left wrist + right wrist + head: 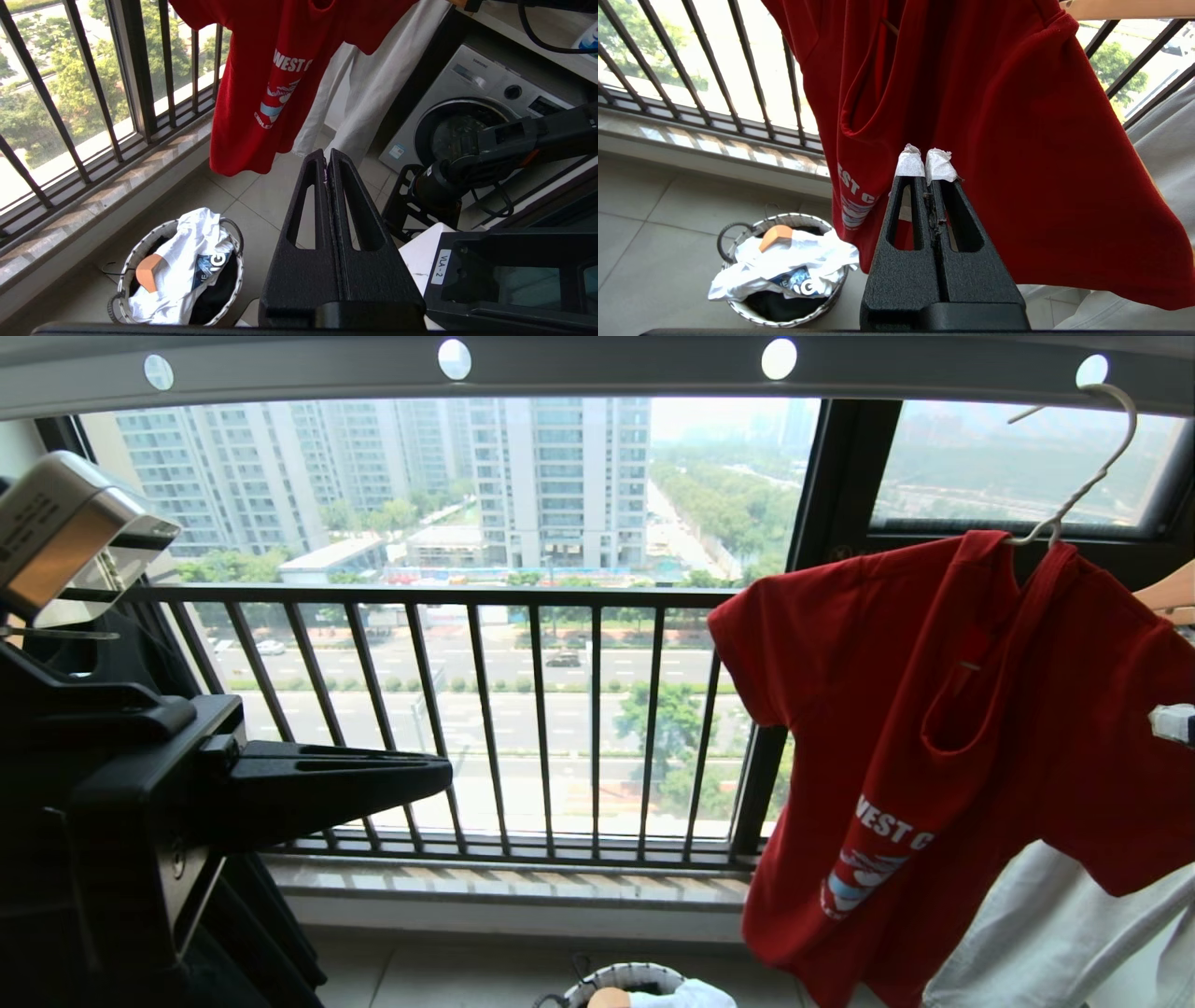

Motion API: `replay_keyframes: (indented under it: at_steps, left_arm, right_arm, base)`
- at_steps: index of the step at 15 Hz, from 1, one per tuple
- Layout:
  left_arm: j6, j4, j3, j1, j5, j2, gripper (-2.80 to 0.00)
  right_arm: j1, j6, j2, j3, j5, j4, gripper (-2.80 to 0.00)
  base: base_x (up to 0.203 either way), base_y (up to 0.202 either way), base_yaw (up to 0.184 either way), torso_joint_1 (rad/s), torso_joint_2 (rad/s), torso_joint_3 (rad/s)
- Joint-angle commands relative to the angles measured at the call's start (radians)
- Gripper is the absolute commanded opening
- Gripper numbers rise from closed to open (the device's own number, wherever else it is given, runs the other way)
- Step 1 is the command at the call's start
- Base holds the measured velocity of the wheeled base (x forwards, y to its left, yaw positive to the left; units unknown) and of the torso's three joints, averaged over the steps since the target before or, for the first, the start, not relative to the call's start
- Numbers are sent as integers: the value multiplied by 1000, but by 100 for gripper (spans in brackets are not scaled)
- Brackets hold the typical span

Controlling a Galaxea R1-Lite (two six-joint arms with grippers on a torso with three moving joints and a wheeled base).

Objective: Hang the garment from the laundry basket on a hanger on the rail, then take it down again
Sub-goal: Take the clothes off the clothes rack

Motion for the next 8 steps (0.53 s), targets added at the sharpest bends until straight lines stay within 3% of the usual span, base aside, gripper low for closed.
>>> replay_keyframes:
  at_steps: [1,4,8]
  left_arm:
    - [-55,-124,48,-60,-3,36,-280]
    - [-86,-214,1,-80,-1,185,-280]
    - [-97,-243,-130,-102,4,386,-280]
  right_arm:
    - [-2,-1,79,0,-2,-29,-280]
    - [-26,-4,143,-3,-3,-97,-280]
    - [-86,-19,220,-23,-4,-186,-280]
  base:
    - [0,0,0,0,0,0]
    - [0,0,0,0,0,0]
    - [0,0,0,0,0,0]
